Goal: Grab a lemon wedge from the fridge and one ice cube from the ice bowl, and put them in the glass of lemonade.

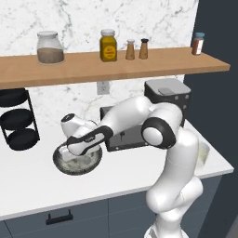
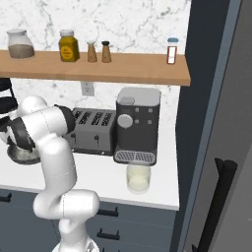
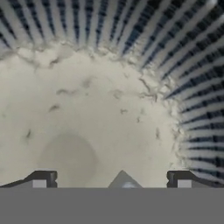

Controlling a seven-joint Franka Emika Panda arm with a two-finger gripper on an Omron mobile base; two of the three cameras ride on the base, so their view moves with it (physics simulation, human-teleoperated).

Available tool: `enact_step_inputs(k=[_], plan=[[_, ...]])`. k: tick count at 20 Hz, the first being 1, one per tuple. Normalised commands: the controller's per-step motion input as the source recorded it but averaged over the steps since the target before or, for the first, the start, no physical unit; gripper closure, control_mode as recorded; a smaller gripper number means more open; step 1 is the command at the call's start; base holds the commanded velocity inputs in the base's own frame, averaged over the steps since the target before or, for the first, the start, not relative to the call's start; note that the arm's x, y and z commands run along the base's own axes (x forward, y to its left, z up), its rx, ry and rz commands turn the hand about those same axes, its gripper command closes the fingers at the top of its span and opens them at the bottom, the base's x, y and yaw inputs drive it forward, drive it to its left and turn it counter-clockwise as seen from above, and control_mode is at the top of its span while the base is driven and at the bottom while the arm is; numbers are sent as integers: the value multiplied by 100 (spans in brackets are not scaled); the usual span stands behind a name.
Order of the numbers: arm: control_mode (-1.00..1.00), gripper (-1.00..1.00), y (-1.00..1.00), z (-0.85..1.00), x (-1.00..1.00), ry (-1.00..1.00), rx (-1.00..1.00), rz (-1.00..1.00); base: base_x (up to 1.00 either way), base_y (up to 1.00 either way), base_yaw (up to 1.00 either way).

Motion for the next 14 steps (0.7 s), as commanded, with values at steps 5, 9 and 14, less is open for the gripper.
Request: enact_step_inputs(k=[5, 9, 14], plan=[[-100, -100, -20, 1, -5, -2, 6, 22, 0, 0, 0], [-100, -100, -7, -3, 18, 1, 0, 14, 0, 0, 0], [-100, -100, 10, -2, 36, 16, 0, 21, 0, 0, 0]])
